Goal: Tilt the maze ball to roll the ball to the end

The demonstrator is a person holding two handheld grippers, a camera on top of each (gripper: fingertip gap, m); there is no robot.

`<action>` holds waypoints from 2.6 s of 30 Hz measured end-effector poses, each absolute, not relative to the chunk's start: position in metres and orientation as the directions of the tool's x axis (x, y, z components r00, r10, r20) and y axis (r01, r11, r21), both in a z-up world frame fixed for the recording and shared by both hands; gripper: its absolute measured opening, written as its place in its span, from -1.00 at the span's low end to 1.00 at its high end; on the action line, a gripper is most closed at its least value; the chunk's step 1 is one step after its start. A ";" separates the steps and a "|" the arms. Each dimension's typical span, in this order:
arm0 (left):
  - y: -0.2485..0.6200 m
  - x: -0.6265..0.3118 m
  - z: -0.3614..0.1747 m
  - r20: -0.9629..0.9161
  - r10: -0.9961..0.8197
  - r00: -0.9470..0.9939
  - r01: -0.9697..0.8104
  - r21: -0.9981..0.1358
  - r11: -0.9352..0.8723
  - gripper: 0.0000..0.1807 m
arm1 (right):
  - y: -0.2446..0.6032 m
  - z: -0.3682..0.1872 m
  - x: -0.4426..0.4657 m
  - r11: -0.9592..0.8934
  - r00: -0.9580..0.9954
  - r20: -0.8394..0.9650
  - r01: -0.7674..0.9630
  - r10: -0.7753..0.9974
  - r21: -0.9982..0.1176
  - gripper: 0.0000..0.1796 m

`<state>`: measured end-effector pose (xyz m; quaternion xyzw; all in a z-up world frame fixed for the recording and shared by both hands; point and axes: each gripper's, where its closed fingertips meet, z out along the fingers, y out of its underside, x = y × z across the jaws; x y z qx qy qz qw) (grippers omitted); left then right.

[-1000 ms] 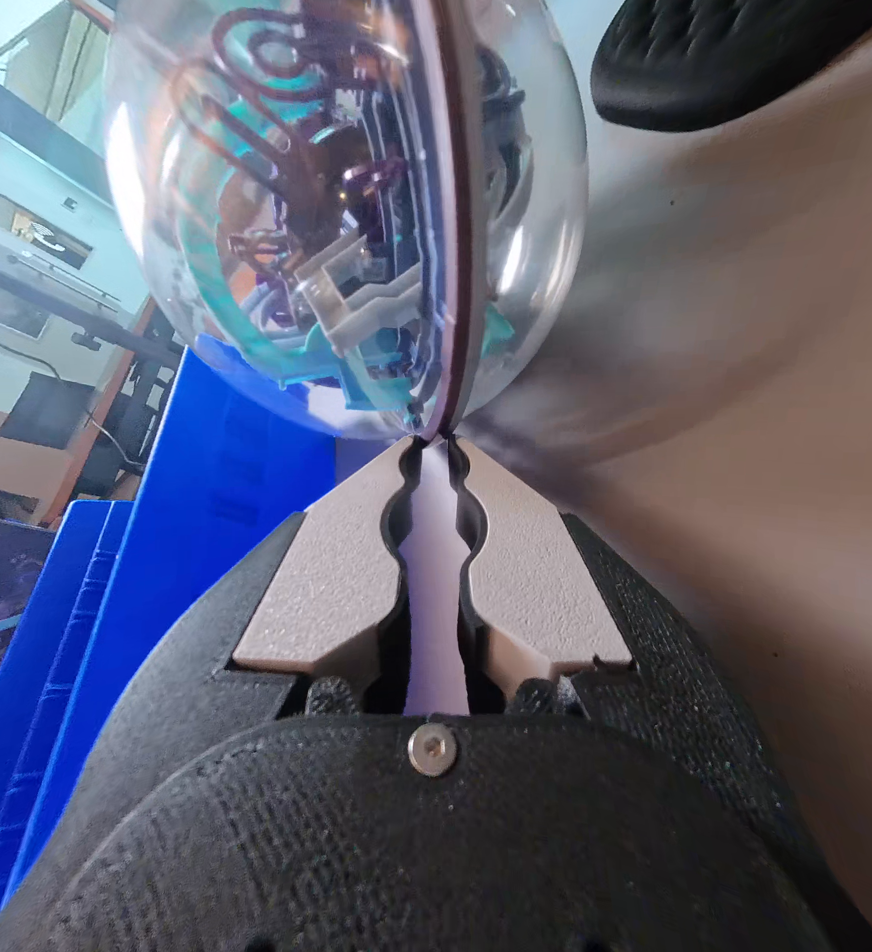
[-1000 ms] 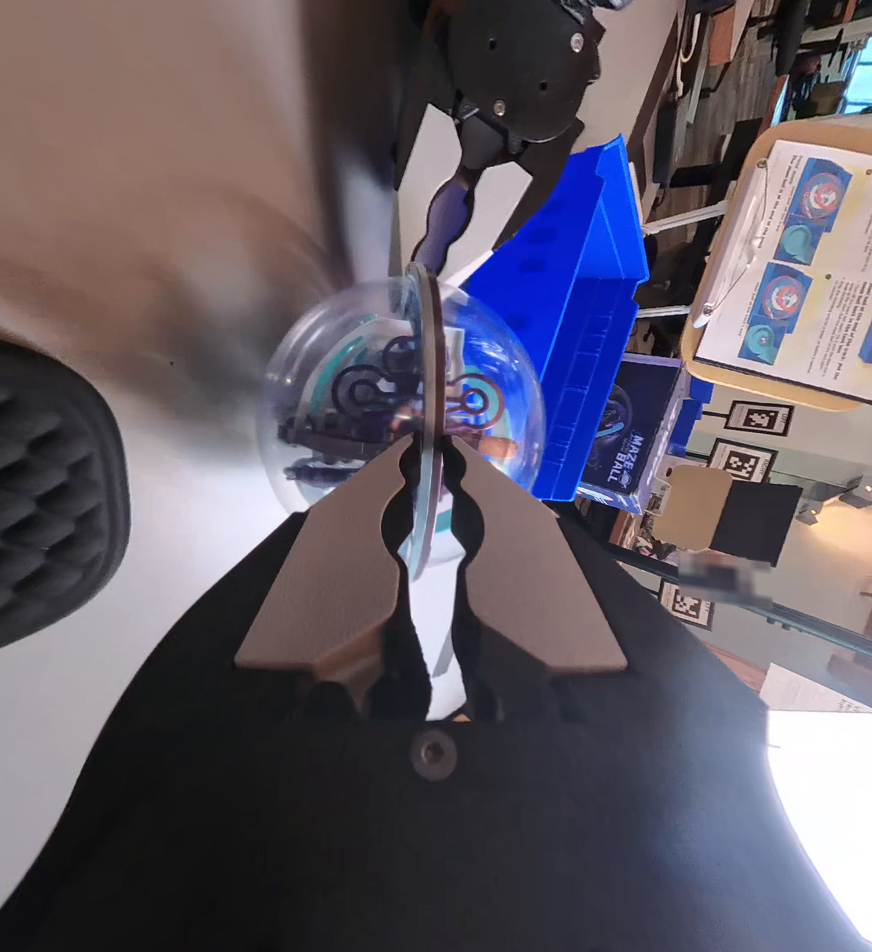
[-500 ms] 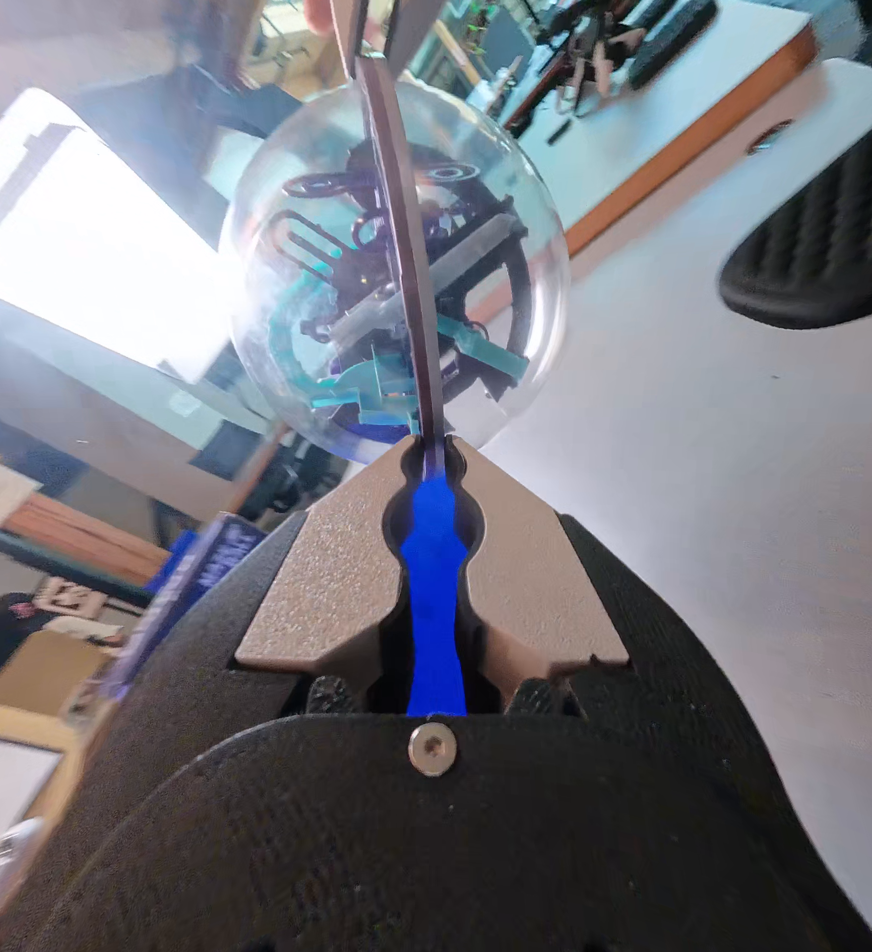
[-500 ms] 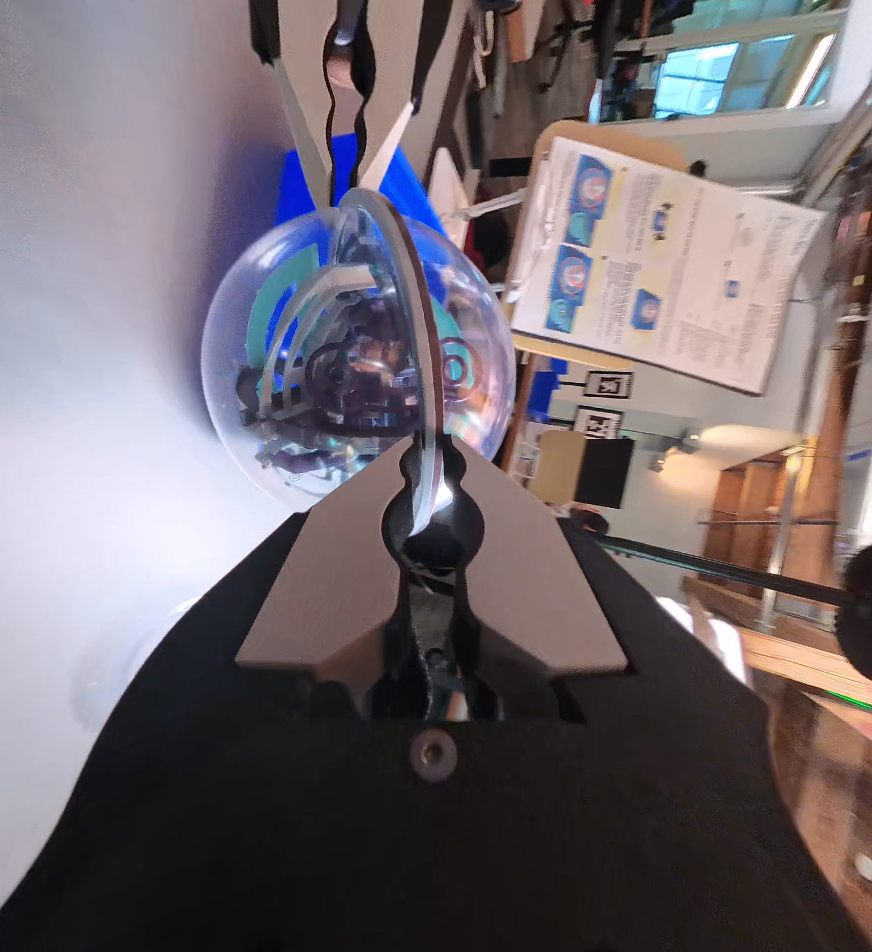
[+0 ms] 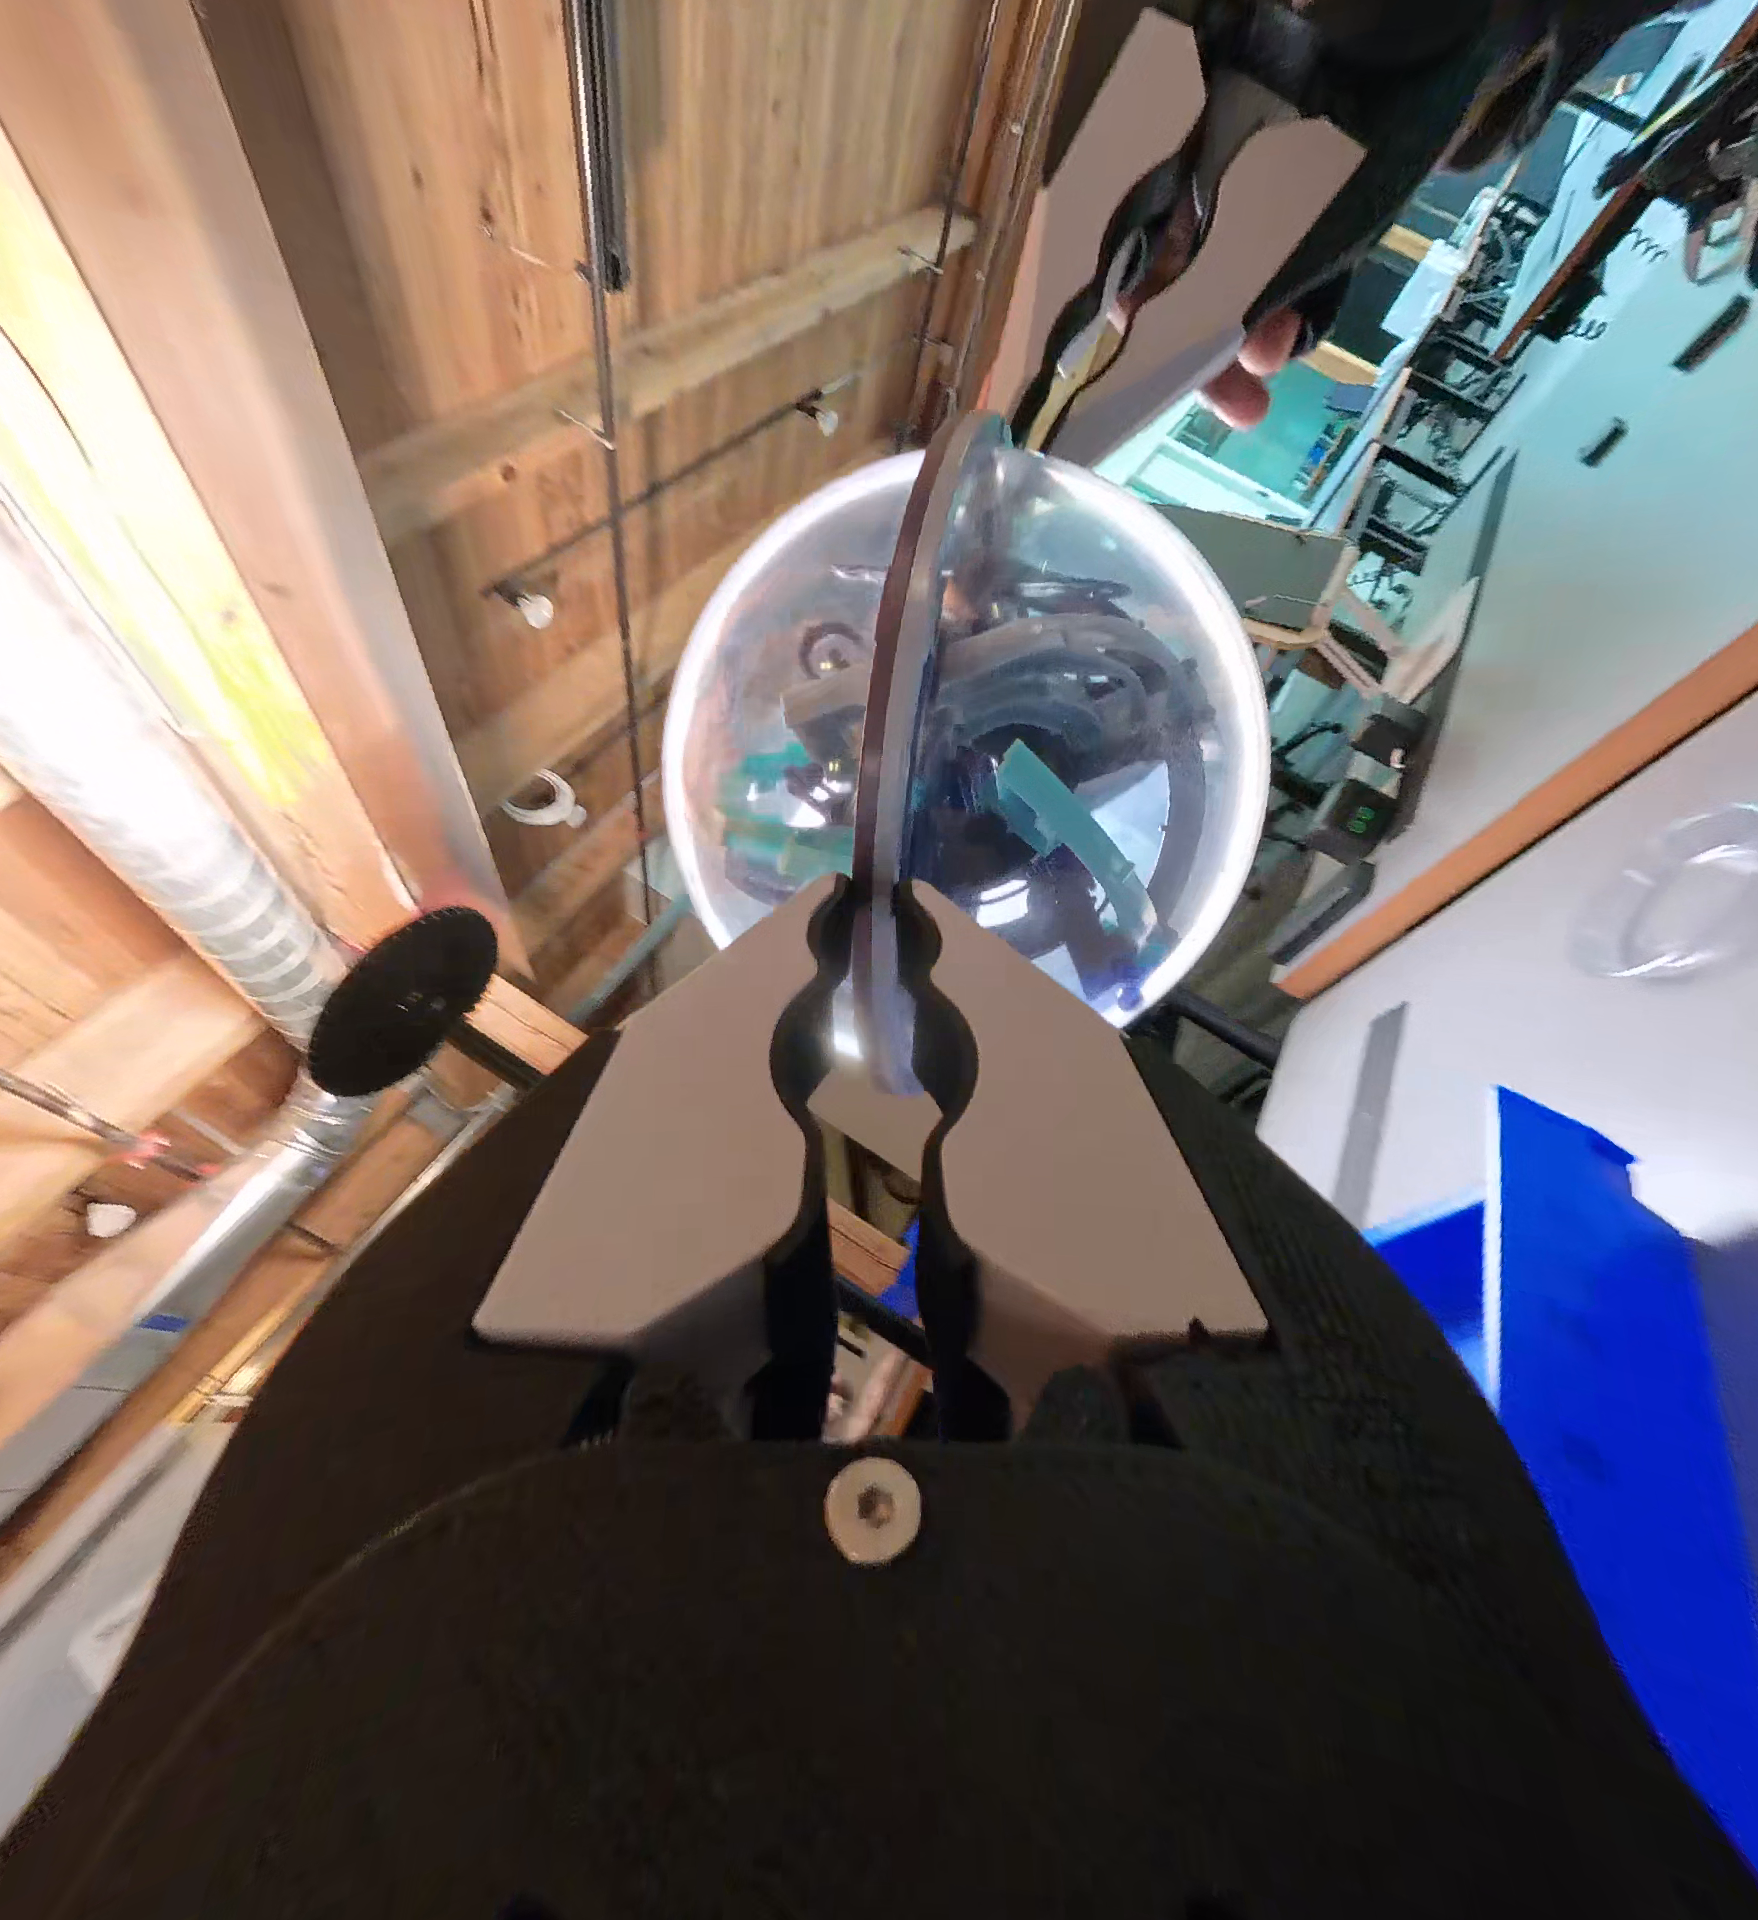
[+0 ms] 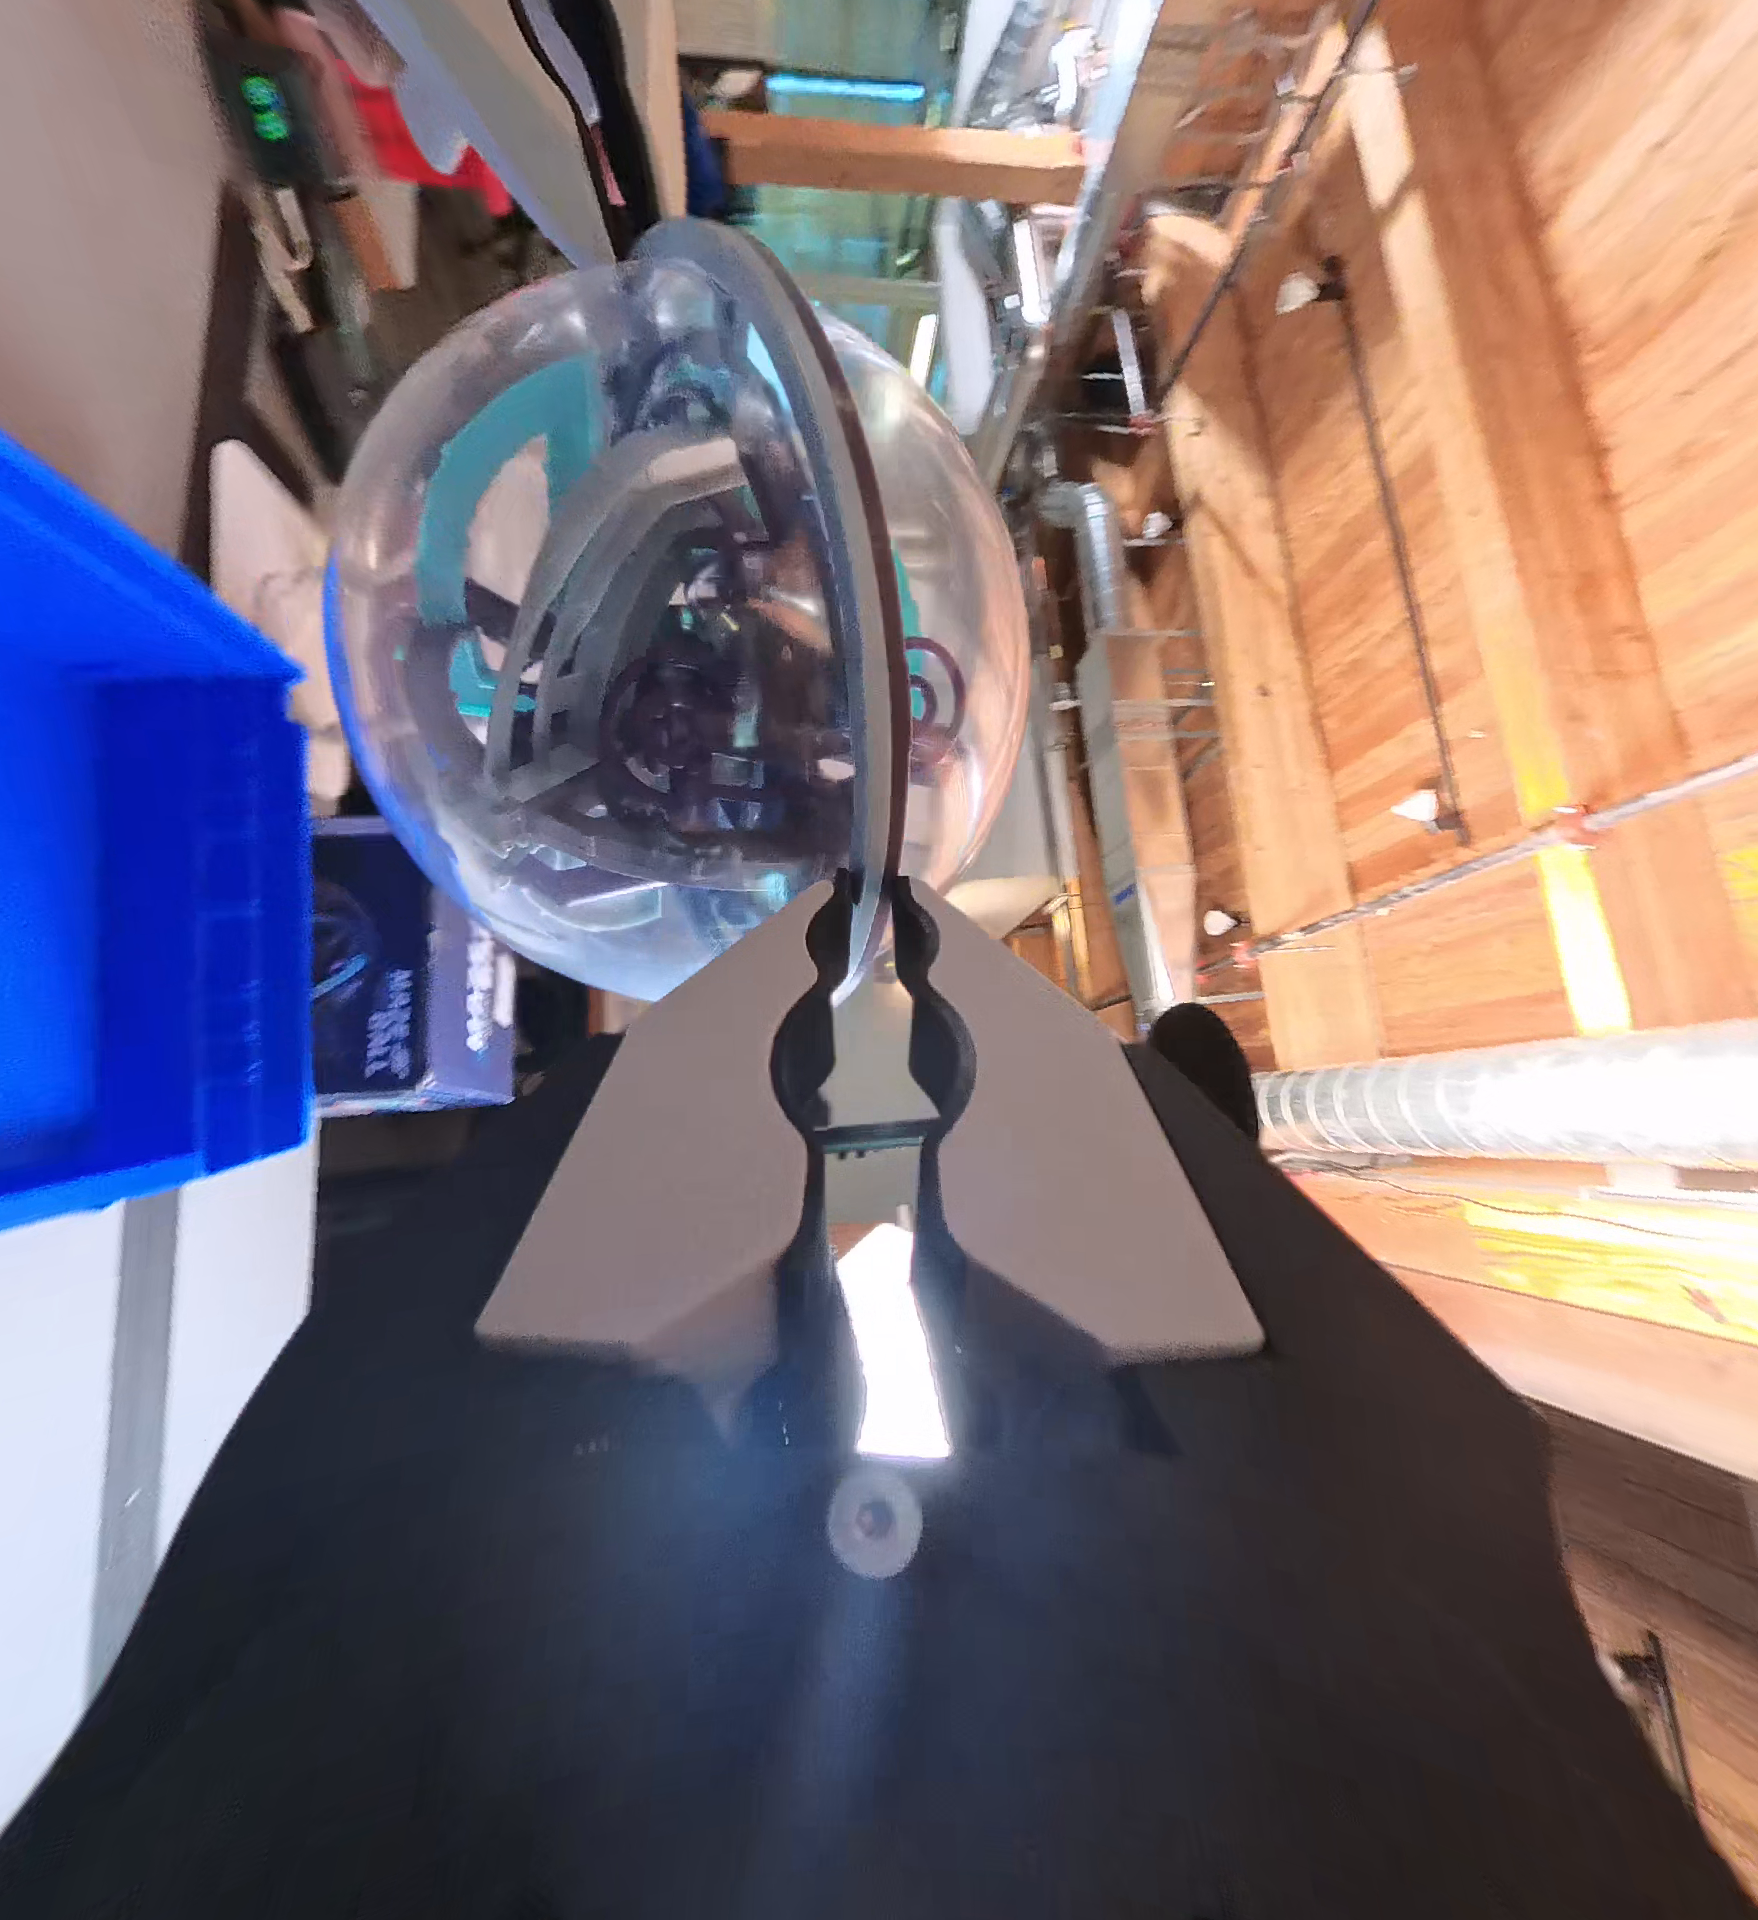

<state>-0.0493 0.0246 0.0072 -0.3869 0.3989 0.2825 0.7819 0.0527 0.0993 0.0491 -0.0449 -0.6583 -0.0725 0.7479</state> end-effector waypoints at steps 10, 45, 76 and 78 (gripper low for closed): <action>-0.018 -0.011 0.045 -0.882 0.209 0.421 -0.765 -0.222 0.605 -0.98 | 0.088 0.060 0.059 0.990 0.310 0.944 0.046 0.113 -0.133 -1.00; 0.063 -0.078 -0.259 0.288 -0.667 0.687 0.036 -0.930 -0.365 0.11 | 0.113 -0.244 0.023 0.291 -0.263 0.235 0.200 0.936 -0.936 -0.18; 0.042 -0.090 -0.230 0.087 -0.704 0.704 0.007 -0.993 -0.116 -0.28 | 0.116 -0.275 0.022 0.629 -0.178 0.604 0.208 0.777 -0.749 -0.41; 0.038 -0.095 -0.220 0.191 -0.730 0.657 0.131 -0.982 -0.138 -0.40 | 0.115 -0.277 0.021 0.651 -0.180 0.625 0.209 0.759 -0.730 -0.48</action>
